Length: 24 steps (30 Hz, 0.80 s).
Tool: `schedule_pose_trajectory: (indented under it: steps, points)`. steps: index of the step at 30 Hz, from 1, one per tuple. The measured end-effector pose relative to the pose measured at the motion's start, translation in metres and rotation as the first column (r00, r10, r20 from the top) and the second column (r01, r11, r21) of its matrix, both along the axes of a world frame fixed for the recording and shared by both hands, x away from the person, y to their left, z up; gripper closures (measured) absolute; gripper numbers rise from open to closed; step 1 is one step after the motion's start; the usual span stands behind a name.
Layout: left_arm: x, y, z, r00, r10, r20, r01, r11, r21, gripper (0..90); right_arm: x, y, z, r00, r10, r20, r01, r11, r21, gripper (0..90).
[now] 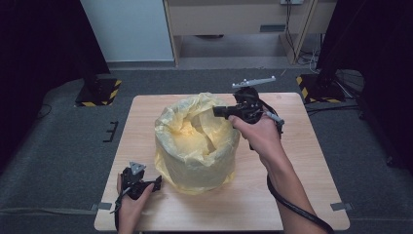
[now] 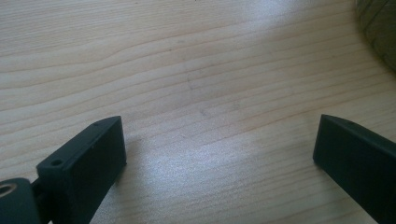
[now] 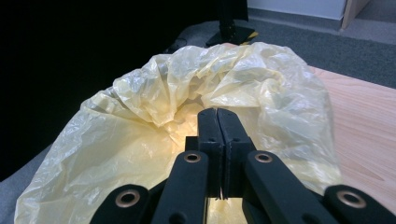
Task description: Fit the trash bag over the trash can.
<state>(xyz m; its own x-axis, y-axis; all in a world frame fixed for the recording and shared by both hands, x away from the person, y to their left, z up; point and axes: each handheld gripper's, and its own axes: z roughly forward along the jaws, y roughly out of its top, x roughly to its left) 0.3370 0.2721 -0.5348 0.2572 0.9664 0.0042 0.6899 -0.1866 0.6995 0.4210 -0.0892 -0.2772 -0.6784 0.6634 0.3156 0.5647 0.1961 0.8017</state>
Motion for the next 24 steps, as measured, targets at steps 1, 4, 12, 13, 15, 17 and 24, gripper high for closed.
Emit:
schedule_pose_trajectory:
  steps: [1, 4, 12, 13, 15, 17, 24]
  points:
    - [0.0, 0.0, 0.0, 1.0, 0.0, 0.0, 0.0, 1.0, 0.0, 1.8, 0.0, -0.002, 0.0, 1.0, -0.003, 0.002, 0.003, 1.0, 0.004, 89.1]
    - [0.0, 0.0, 0.0, 1.0, 0.0, 0.0, 0.0, 1.0, 0.0, 1.8, -0.001, -0.011, -0.001, 0.9997, -0.023, 0.005, 0.022, 1.0, 0.018, 89.1]
    - [0.0, 0.0, 0.0, 1.0, -0.001, 0.0, 0.001, 1.0, 0.0, 1.8, -0.002, -0.045, -0.007, 0.9953, -0.097, -0.004, 0.097, 0.994, 0.043, 88.7]
    - [0.0, 0.0, 0.0, 1.0, 0.001, 0.001, -0.001, 1.0, -0.002, 1.8, -0.002, -0.049, -0.008, 0.9945, -0.105, -0.003, 0.105, 0.994, 0.037, 88.4]
    - [0.0, 0.0, 0.0, 1.0, 0.0, 0.0, 0.0, 1.0, 0.0, 1.8, -0.002, -0.057, -0.012, 0.9921, -0.125, -0.011, 0.125, 0.992, 0.035, 88.1]
    - [0.0, 0.0, 0.0, 1.0, 0.0, 0.0, 0.0, 1.0, 0.0, 1.8, -0.003, -0.064, -0.015, 0.9899, -0.141, -0.016, 0.141, 0.99, 0.029, 87.7]
    - [0.0, 0.0, 0.0, 1.0, -0.001, 0.0, 0.001, 1.0, 0.0, 1.8, -0.003, -0.085, -0.031, 0.9821, -0.184, -0.039, 0.185, 0.983, 0.009, 84.7]
